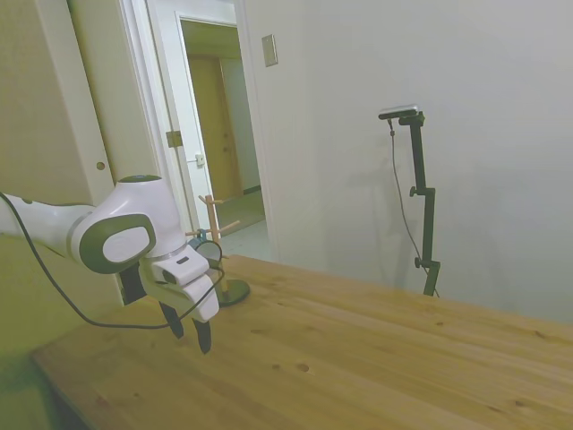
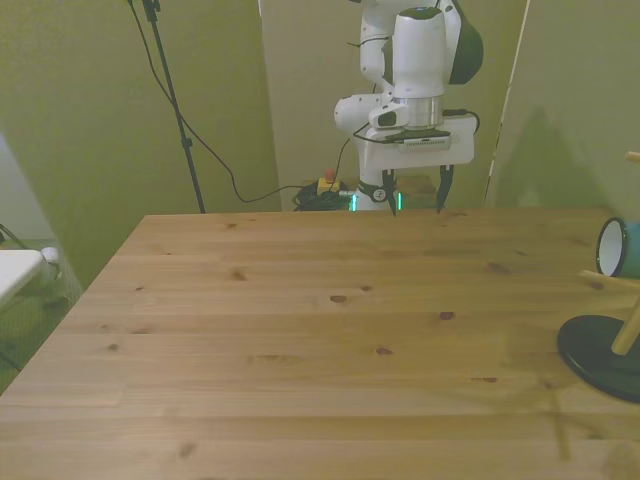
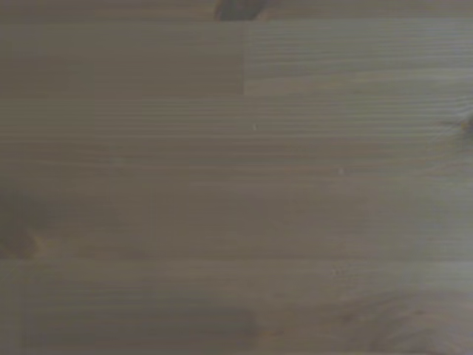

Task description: Unload the mug

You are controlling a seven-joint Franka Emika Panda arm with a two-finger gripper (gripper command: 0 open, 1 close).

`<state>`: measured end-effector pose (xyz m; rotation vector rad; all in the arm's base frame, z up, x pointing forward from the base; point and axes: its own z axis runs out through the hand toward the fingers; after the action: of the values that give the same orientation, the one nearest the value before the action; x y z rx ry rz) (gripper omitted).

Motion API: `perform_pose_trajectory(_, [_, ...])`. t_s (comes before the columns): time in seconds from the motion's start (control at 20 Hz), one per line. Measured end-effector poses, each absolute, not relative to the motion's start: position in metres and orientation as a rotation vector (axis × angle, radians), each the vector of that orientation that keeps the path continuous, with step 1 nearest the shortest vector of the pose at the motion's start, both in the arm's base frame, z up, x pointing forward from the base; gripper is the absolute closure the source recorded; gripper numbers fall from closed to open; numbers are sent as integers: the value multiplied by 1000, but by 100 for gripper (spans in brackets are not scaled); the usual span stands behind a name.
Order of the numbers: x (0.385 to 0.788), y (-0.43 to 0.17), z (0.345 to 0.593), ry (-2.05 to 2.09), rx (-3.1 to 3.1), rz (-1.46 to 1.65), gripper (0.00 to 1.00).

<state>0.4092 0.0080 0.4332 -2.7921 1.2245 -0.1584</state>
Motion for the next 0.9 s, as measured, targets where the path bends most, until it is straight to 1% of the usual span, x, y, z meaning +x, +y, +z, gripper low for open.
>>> perform_pose_trajectory(0.15, [418,11,437,1156,-2795,-234,0])
perform_pose_trajectory(0.4, [462,31,445,1035,-2770,-362,0])
perform_pose_trajectory(0.65, [501,63,466,919,-2703,-436,0])
perform_pose_trajectory(0.8, [517,81,477,842,-2674,-445,0])
perform_pose_trajectory(0.9, [524,90,480,801,-2663,-443,0])
